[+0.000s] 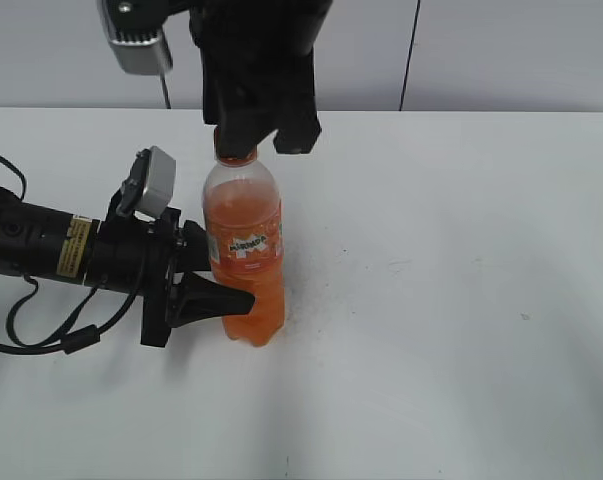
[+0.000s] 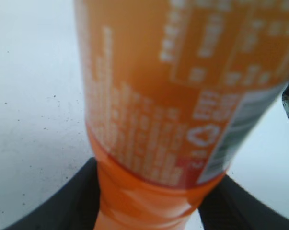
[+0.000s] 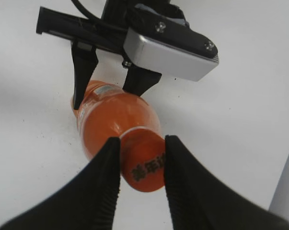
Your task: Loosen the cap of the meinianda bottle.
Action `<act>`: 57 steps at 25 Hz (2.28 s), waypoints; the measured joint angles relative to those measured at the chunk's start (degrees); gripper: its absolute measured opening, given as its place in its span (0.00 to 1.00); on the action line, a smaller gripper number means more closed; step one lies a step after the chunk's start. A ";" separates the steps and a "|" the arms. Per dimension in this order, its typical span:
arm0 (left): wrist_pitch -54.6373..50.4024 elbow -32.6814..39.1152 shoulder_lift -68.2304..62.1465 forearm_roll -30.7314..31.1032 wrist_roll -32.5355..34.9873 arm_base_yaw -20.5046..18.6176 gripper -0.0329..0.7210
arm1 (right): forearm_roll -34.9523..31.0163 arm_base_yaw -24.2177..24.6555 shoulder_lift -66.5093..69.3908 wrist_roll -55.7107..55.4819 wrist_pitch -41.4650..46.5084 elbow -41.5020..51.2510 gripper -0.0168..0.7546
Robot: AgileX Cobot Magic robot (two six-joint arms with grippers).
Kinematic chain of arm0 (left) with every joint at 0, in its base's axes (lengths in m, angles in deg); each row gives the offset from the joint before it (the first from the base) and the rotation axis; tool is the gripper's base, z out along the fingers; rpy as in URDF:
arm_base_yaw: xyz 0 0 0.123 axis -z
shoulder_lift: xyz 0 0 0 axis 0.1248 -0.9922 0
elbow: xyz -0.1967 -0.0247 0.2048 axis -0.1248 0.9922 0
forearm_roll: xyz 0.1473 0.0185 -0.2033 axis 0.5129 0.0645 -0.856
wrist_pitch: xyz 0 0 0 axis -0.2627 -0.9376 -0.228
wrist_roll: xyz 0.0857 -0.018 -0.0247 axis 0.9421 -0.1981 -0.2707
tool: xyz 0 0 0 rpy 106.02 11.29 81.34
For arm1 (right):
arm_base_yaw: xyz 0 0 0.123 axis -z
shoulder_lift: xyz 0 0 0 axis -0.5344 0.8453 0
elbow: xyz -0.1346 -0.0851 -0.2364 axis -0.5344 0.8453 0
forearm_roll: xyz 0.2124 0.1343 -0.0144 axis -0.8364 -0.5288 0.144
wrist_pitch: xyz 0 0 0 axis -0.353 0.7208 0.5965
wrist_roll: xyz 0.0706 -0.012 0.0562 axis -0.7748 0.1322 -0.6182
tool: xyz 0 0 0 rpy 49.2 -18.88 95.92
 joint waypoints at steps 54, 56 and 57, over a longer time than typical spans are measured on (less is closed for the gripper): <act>0.00 0.00 0.00 0.04 0.00 0.00 0.53 | 2.46 0.00 0.54 -74.73 0.27 -0.12 0.37; 0.00 0.00 0.00 0.04 0.00 0.00 0.53 | 2.46 0.00 0.54 -71.28 0.27 -0.12 0.37; 0.00 0.00 0.00 0.04 0.00 0.00 0.53 | 2.46 0.00 0.54 -69.02 0.27 -0.12 0.37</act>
